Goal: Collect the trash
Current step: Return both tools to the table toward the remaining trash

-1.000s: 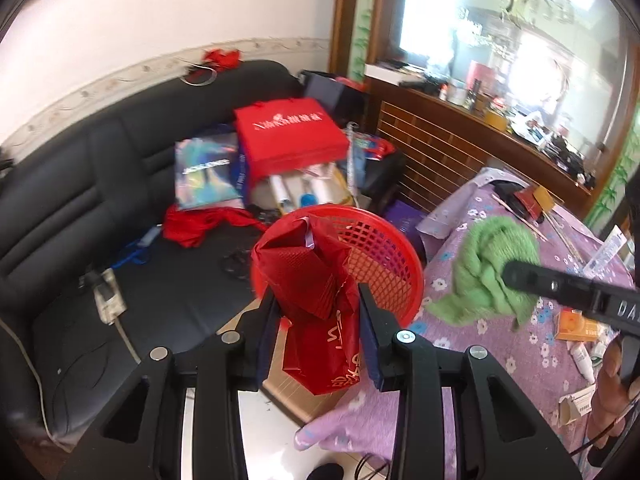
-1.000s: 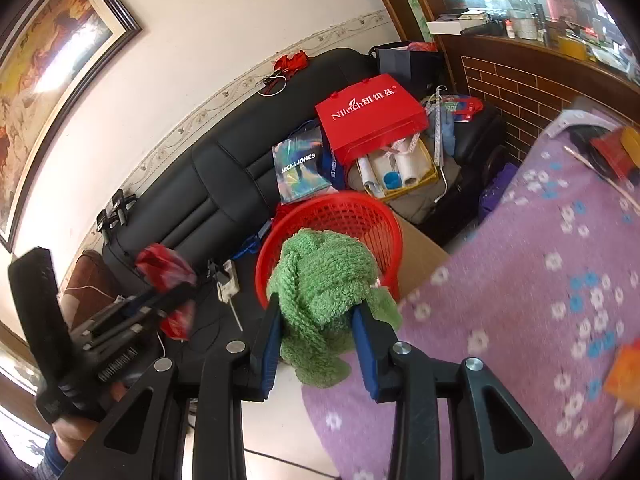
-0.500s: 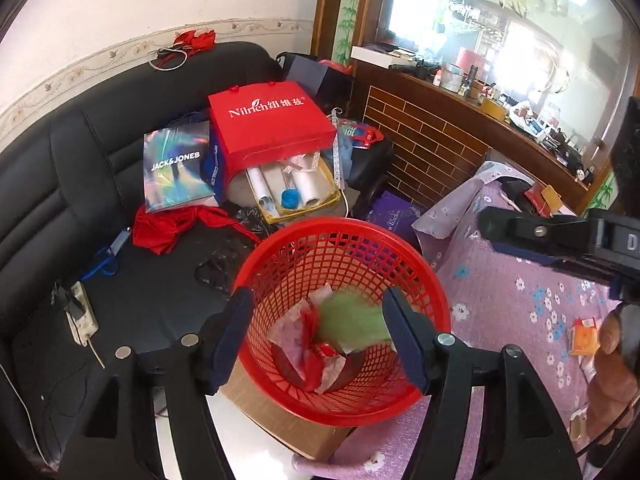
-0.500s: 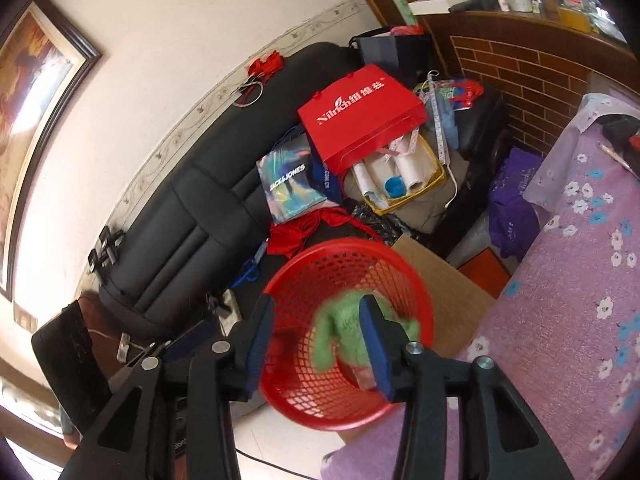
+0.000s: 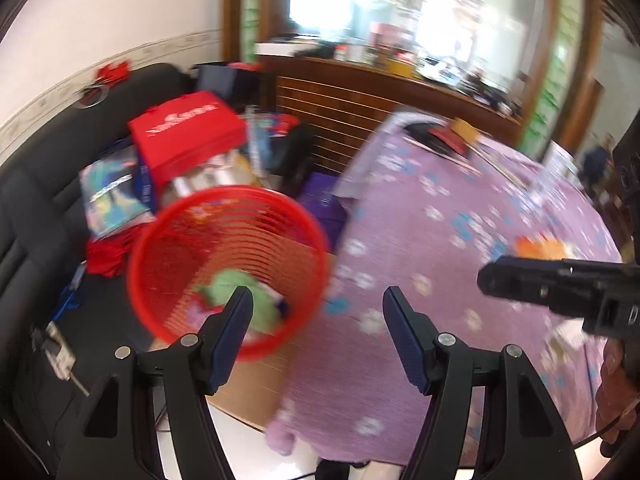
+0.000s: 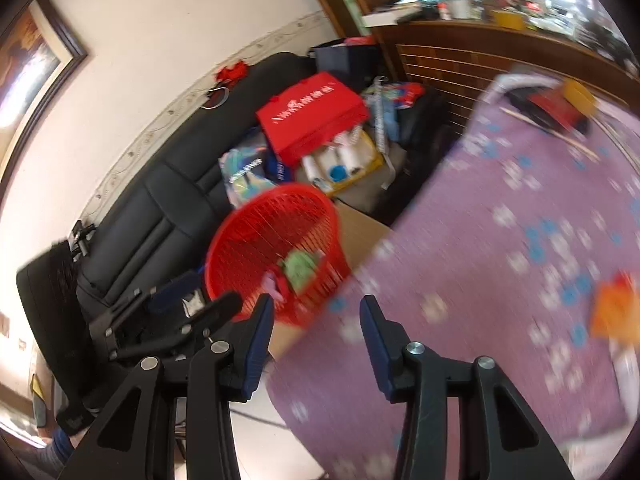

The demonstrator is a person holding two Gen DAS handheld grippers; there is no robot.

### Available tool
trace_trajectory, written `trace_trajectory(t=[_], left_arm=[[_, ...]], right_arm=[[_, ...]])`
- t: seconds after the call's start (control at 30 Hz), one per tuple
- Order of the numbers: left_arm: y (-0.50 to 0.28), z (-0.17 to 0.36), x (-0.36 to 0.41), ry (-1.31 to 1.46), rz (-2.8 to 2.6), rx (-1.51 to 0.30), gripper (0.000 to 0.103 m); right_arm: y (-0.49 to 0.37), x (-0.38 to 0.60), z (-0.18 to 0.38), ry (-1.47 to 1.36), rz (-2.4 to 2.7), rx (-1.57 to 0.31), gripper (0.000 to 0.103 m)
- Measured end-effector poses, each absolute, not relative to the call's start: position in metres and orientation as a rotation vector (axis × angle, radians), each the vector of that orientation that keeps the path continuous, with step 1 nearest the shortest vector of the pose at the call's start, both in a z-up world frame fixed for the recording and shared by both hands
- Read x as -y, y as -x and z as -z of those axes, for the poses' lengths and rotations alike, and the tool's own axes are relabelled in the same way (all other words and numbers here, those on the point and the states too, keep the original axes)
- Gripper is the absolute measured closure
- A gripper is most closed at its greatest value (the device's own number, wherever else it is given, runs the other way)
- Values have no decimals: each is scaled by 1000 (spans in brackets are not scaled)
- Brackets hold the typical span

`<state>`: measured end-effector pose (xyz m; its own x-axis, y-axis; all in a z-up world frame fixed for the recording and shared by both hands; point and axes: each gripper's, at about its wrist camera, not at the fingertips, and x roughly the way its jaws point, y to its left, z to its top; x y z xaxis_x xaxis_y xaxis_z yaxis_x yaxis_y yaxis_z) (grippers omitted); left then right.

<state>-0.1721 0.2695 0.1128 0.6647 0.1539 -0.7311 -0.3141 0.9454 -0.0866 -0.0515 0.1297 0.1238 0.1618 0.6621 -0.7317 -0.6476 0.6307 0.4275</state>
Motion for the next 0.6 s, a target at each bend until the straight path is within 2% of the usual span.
trace_trajectory(t=[0.27,0.6], left_arm=[[149,-102,-162,103,-49,-860,37],[128,-102,-41,-32,116,-872,36]], right_arm=[[62,11,-96,-73,-623,-1104,55],[75,136,-108,-11,-361,-1013,54]])
